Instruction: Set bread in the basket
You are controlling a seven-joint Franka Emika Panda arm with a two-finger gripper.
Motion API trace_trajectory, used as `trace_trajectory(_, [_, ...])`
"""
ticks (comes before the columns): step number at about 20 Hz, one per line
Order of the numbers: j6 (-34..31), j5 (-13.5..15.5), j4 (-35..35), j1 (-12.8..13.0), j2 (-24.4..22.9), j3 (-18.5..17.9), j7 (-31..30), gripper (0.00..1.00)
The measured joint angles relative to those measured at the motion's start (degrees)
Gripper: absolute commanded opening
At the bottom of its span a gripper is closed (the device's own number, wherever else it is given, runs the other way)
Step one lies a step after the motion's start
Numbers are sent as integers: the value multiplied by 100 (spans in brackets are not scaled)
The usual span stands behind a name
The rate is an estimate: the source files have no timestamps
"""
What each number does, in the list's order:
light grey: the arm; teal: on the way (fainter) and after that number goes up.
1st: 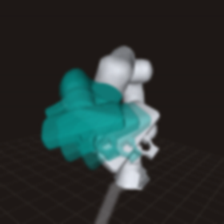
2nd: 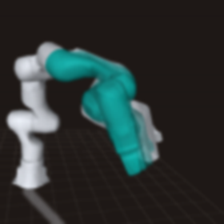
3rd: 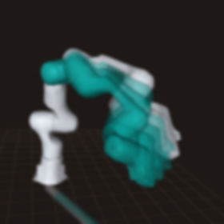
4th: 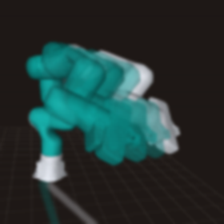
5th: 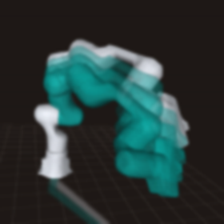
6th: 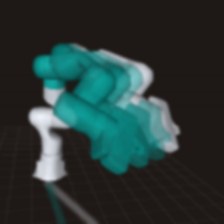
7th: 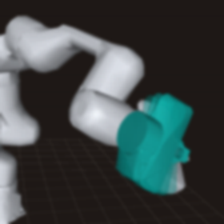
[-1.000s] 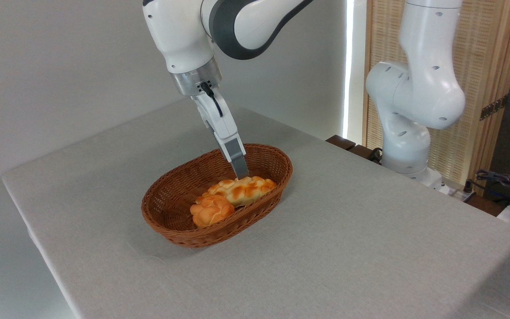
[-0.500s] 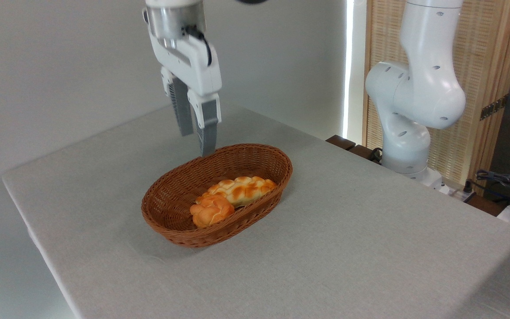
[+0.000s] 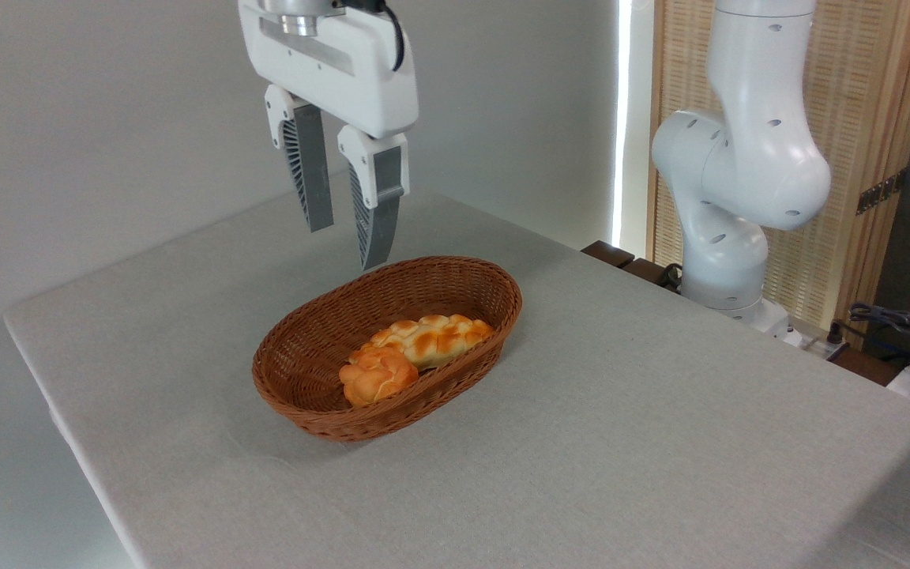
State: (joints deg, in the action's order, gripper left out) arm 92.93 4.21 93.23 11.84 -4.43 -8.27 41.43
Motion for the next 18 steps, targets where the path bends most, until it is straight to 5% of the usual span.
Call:
trace_trajectory(10, [-234, 115, -134, -611, 206, 406, -2, 100])
trace_trajectory(18, [24, 115, -13, -773, 234, 498, 1, 100])
